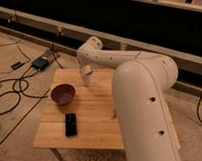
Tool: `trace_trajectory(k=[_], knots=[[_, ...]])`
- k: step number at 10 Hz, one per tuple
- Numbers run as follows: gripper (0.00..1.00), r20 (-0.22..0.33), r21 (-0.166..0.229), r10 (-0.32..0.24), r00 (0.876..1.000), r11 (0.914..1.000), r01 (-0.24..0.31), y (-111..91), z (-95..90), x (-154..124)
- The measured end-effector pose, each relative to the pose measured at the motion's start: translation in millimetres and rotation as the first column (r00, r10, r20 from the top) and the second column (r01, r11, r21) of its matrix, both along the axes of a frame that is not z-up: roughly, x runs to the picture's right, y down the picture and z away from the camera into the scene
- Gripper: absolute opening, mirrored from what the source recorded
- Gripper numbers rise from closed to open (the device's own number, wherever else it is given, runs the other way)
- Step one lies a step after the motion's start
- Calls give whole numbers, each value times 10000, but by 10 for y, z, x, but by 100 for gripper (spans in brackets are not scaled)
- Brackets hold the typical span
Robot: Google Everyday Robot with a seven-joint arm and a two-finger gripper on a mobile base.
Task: Place the white sponge in the ceramic cup
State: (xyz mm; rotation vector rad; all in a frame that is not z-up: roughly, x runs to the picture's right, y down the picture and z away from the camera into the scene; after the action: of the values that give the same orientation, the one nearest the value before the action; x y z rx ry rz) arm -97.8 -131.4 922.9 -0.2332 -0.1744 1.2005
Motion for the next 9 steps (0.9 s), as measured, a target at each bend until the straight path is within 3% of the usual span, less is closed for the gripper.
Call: trace_trajectory(k=[5, 9], knots=[[3, 276, 286, -106, 9996, 9995, 98, -31, 22, 14], [44, 355, 391, -115, 9993, 9992, 102, -8, 18, 61]])
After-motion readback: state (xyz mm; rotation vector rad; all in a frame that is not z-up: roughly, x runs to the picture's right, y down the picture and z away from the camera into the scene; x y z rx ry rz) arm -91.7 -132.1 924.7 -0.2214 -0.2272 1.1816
